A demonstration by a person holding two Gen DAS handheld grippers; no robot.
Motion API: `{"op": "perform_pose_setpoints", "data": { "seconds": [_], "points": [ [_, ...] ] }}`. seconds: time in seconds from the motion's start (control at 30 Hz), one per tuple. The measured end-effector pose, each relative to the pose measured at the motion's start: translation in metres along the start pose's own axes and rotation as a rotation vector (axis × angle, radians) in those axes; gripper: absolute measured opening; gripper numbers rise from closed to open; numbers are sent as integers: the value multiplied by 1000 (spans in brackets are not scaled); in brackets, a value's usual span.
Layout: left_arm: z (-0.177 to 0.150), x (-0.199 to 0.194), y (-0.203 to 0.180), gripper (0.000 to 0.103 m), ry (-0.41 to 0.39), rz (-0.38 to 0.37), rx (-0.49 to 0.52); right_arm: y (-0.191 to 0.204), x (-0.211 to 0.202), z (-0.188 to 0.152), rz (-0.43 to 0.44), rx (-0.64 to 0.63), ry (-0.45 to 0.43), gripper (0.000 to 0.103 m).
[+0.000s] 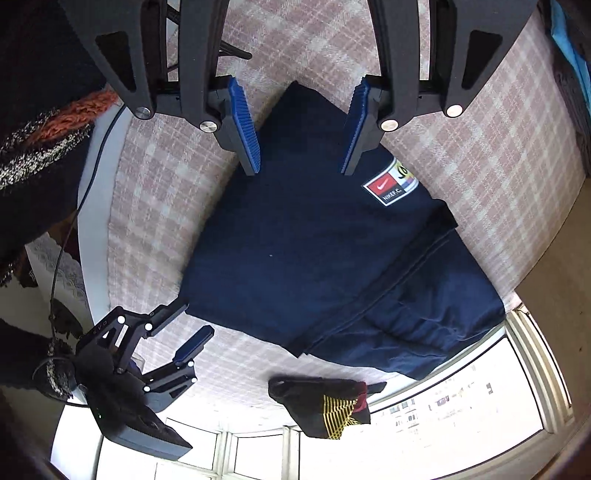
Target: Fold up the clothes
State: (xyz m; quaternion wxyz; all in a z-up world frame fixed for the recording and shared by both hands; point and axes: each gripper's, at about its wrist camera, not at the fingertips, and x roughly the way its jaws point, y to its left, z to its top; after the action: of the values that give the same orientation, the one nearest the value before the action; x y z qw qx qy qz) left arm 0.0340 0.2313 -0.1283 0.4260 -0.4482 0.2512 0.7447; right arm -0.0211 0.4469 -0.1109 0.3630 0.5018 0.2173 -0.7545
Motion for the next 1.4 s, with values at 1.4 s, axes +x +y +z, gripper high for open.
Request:
{"op": "perform_pose_setpoints", "data": {
  "seconds": [1.4],
  "points": [
    [154, -54, 148, 6, -242, 282, 3, -140, -152, 188, -349, -41, -165, 6]
  ]
}}
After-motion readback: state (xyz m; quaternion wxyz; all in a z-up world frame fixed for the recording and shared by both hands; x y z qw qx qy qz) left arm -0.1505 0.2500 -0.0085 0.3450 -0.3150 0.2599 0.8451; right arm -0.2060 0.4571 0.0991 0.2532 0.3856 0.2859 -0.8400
